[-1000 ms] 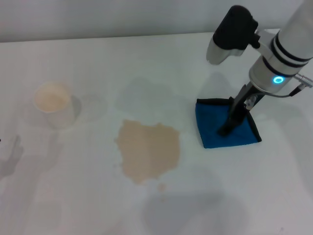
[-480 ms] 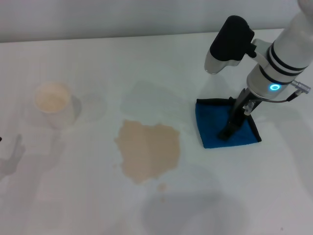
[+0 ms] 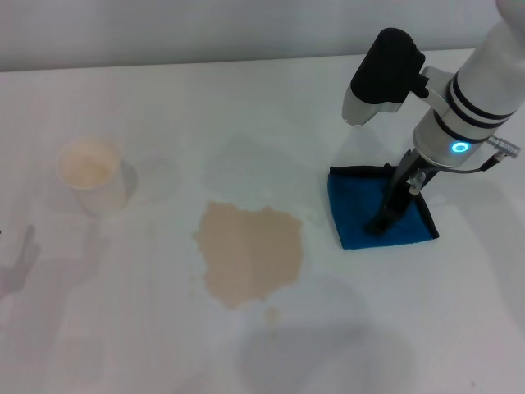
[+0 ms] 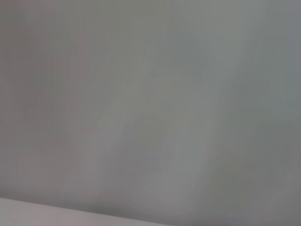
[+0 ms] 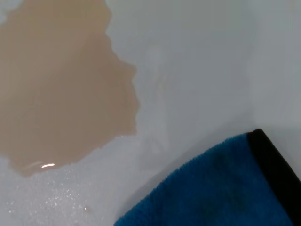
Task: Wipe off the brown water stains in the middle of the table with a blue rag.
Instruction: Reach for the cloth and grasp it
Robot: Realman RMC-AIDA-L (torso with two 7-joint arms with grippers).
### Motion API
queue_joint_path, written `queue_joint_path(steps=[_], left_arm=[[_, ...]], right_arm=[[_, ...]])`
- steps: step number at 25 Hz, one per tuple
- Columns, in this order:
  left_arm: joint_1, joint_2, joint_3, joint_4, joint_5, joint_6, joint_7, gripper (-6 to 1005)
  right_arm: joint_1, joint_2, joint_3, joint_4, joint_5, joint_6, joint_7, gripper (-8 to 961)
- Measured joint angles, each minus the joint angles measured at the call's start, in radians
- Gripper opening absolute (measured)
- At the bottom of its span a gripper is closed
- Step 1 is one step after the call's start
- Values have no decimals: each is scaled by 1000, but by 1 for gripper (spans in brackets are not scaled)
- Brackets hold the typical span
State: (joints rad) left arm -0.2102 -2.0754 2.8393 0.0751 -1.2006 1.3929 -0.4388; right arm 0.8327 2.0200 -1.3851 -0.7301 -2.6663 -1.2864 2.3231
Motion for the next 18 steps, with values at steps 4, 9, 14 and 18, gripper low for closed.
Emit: queue_joint_path(steps=[4, 9, 14, 18], left_arm=[[0, 0, 0, 0, -3, 0, 0, 887], [-4, 0, -2, 0, -4, 0, 0, 888], [-10, 0, -2, 0, -5, 0, 0, 887], [-10, 0, -2, 0, -6, -1, 0, 887]], right_arm=[[1, 0, 0, 1, 0, -3, 0, 815], [3, -2, 2, 4, 0, -11, -1, 778], [4, -2, 4, 5, -1, -17, -1, 731], [6, -2, 0, 5, -1, -18, -1, 722]])
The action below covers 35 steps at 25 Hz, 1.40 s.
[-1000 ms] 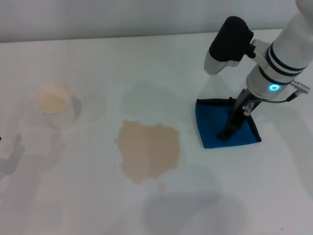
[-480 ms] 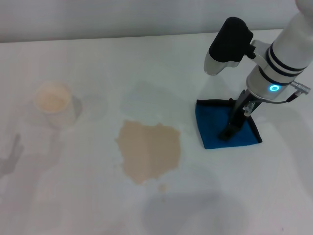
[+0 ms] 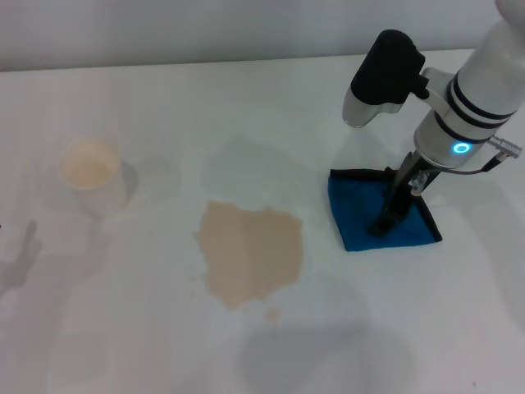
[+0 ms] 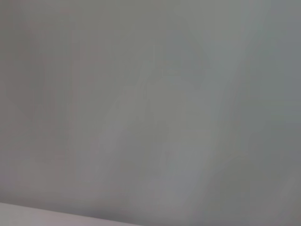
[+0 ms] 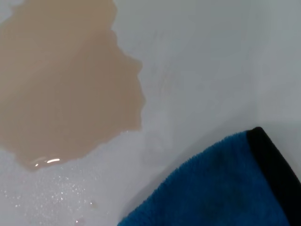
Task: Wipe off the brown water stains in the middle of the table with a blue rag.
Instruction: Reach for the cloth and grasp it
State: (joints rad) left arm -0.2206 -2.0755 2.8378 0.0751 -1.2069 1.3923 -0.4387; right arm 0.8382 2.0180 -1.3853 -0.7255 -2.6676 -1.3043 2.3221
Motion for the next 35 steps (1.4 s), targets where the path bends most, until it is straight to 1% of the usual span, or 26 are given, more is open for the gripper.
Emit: queue_joint_path(steps=[10, 15, 21, 26, 35], left_arm=[[-2, 0, 0, 0, -2, -1, 0, 887], [-2, 0, -1, 0, -2, -1, 0, 887], [-3, 2, -4, 0, -2, -1, 0, 888], [-8, 2, -5, 0, -2, 0, 0, 888], [-15, 2, -5, 0, -2, 1, 0, 888]], right_arm=[[1, -1, 0, -3, 0, 0, 0, 707], [5, 0, -1, -5, -2, -2, 0, 680], [9, -1, 2, -6, -3, -6, 0, 626], [15, -3, 3, -7, -1, -9, 0, 548], [20, -4, 5, -21, 6, -16, 0, 324]])
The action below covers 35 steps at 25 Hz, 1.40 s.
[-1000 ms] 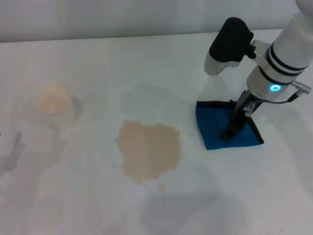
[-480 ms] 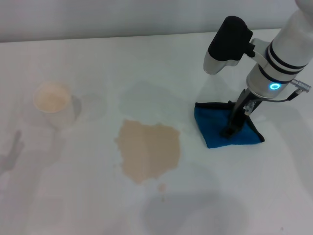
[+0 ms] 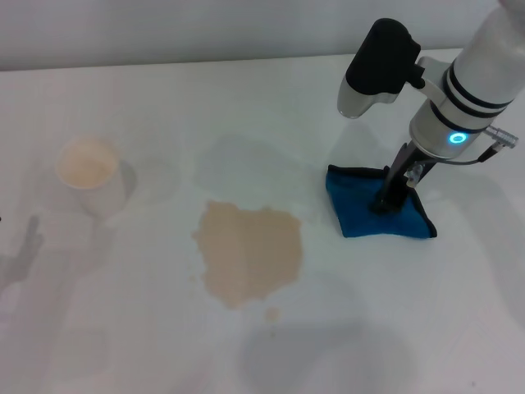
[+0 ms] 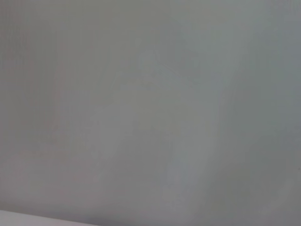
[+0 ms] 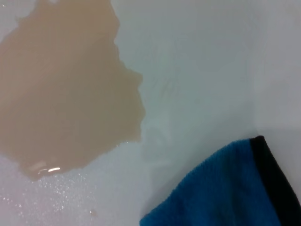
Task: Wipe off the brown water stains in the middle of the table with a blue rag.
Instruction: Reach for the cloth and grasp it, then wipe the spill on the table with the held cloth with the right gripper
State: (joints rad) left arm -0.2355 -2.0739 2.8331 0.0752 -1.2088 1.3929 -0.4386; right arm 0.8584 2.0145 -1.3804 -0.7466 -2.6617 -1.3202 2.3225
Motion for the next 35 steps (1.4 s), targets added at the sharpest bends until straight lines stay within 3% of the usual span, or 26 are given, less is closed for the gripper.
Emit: queue_joint_path(steps=[5, 16, 27, 35], left_arm=[[-1, 0, -1, 0, 0, 0, 0, 888], [-1, 0, -2, -3, -1, -1, 0, 887], [-6, 0, -2, -3, -2, -8, 0, 888], [-11, 0, -1, -9, -5, -9, 0, 887]], right_arm=[[-1, 1, 1, -1, 1, 1, 0, 106], [-10, 7, -40, -4, 74, 3, -8, 82], [-24, 9, -310, -81, 334, 8, -13, 83], [-35, 14, -445, -95, 461, 19, -22, 83]])
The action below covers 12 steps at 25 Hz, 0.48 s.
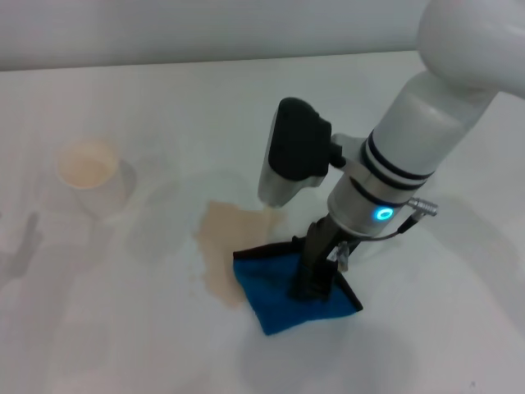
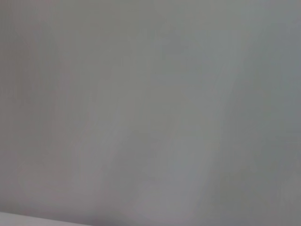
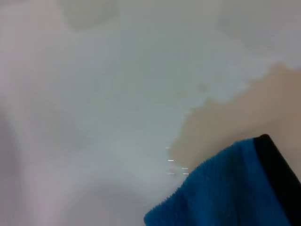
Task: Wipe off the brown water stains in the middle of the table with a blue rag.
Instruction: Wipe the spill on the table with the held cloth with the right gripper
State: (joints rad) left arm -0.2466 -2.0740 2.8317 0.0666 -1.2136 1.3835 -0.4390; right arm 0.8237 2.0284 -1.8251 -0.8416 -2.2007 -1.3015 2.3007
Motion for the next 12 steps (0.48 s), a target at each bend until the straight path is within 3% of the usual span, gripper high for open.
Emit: queue_joint_path(steps=[12], left_arm=[[-4, 0, -2, -19, -1, 0, -27, 888]], right_arm=[[-45, 0, -158, -65, 169, 11, -29, 76]])
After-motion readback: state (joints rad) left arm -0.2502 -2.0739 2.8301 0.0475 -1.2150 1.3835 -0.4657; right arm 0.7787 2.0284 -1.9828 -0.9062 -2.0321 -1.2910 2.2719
